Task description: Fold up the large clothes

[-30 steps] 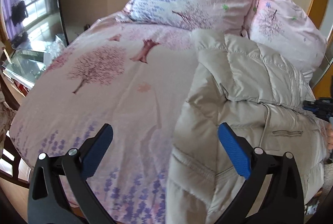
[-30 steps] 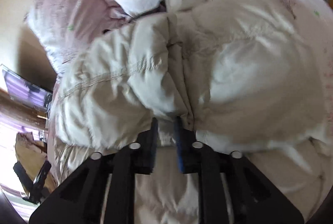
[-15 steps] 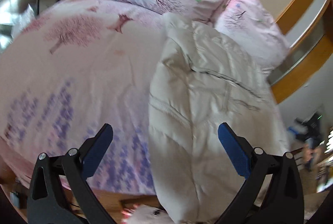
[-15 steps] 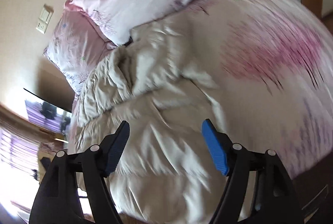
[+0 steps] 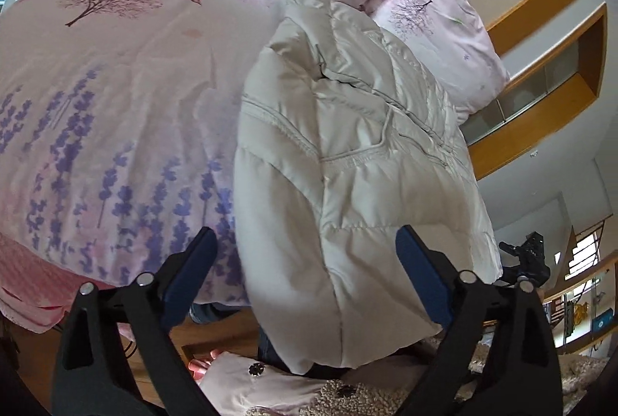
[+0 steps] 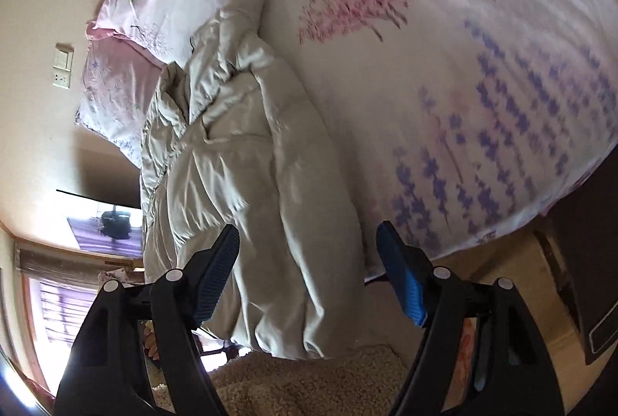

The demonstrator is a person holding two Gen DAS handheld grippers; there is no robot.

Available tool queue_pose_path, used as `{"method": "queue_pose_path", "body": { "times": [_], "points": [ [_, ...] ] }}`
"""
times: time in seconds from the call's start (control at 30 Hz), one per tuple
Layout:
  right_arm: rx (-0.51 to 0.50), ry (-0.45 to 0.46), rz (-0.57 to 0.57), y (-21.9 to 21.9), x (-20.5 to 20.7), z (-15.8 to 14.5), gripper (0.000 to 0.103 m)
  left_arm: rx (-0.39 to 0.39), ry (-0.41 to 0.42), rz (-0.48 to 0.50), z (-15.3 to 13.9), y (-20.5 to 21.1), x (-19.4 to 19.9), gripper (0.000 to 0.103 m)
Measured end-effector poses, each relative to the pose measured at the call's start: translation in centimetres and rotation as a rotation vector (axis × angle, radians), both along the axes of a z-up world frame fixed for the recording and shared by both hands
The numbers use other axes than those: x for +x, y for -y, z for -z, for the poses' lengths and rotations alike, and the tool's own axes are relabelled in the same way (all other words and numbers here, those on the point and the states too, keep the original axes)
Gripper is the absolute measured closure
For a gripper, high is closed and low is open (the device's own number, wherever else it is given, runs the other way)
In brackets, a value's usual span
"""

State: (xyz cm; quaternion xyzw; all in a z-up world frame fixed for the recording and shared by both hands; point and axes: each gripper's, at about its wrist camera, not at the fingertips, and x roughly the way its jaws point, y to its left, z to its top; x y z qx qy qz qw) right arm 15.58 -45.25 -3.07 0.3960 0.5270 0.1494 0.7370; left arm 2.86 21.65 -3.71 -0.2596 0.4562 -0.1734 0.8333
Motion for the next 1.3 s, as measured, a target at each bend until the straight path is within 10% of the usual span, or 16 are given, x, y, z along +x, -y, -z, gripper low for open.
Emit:
{"method": "queue_pose_path", "body": {
  "times": [0.6, 0.7, 0.9, 1.3],
  "points": [
    [0.172, 0.071, -0.107, -2.4, -2.1, 1.2, 0.042, -0.192, -0.044, 0.029, 1.7, 0.9, -2.0, 0.047],
    [0.160, 0.075, -0.129, -3.1, -2.3, 1.2, 0.058, -0.166, -0.056, 0.025, 1.7, 1.3, -2.2, 0.058],
    [0.107, 0.196, -0.114, -3.7, -2.7, -2.1, 0.082, -0.105, 0.000, 0.008, 0.2, 2.0, -2.4, 0.085],
    [0.010, 0.555, -0.010, -4.8, -1.3, -9.9, 0.086, -0.029, 0.199, -0.039, -7.0, 2.1, 0.2, 0.089]
  ]
}}
